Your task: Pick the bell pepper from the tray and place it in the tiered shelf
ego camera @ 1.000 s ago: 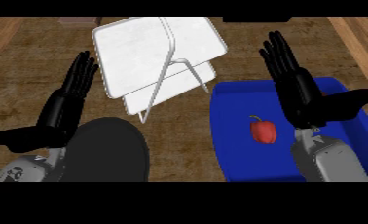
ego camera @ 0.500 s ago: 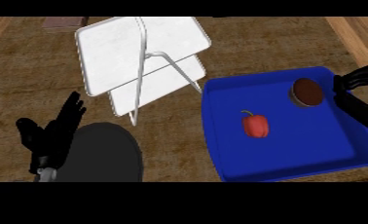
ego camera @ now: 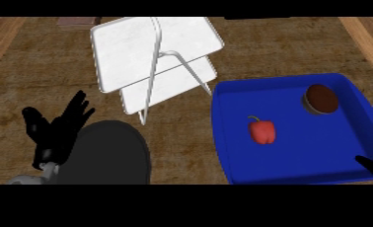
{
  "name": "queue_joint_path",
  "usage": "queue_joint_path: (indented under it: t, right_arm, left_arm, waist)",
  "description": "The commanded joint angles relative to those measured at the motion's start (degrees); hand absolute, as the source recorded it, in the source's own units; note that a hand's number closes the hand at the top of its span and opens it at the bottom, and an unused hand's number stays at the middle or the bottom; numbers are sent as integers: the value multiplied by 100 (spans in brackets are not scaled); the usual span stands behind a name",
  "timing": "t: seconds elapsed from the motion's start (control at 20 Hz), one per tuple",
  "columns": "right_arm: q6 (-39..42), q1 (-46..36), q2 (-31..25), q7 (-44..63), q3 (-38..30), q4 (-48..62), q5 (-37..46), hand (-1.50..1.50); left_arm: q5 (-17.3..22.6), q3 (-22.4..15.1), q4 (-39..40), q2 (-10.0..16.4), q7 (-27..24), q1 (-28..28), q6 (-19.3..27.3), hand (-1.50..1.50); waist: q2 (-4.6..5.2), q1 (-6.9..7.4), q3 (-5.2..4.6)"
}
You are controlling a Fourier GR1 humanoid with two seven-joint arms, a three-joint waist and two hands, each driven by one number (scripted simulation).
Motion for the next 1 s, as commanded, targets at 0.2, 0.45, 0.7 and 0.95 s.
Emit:
queue_joint_path:
  t: [0.2, 0.45, 0.7, 0.95]
  right_arm:
    - [803, 986, -510, 1359, -53, -2000, -19, -150]
    - [626, 895, -613, 3284, 654, -3088, 965, -150]
    - [475, -308, -616, 5363, 1420, -3302, 1907, -150]
    - [489, -1405, -395, 6269, 2407, -2454, 2913, -150]
  left_arm:
    - [20, 189, 601, 106, 165, -144, -376, 0]
    - [-60, 39, 565, -172, 365, -396, -261, 0]
    - [-124, 65, 527, -122, 476, -541, -337, 0]
    - [-346, -97, 749, -375, 304, -490, -292, 0]
  waist:
    - [52, 127, -39]
    - [72, 192, -42]
    - [104, 388, -49]
    - [107, 425, -46]
